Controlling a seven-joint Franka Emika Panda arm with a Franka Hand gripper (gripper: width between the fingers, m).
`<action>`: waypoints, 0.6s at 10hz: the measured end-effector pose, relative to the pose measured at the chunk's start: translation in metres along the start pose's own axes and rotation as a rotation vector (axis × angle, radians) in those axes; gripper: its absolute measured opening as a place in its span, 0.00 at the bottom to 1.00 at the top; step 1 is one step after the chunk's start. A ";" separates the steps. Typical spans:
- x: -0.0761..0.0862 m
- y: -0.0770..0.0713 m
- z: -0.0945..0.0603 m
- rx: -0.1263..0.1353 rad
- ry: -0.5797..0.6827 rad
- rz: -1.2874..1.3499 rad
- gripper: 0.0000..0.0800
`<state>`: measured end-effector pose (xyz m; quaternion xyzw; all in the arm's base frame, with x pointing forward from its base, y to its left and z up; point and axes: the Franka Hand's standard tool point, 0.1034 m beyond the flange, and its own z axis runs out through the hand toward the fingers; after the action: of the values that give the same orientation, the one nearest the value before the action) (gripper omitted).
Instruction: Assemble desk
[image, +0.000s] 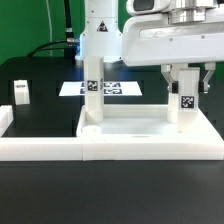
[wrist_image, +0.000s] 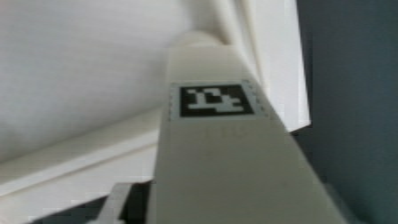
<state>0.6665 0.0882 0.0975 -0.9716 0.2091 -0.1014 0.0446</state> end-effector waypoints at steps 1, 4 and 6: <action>0.000 0.001 0.000 -0.001 0.000 0.035 0.37; 0.000 0.003 0.000 -0.017 0.005 0.431 0.37; -0.004 0.003 -0.001 -0.035 -0.013 0.703 0.37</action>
Offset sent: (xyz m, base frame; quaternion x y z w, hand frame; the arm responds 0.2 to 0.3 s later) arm -0.0033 0.0058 -0.0039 0.0045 -0.0048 0.4008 0.9162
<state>0.6619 0.0873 0.0972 -0.8415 0.5322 -0.0700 0.0616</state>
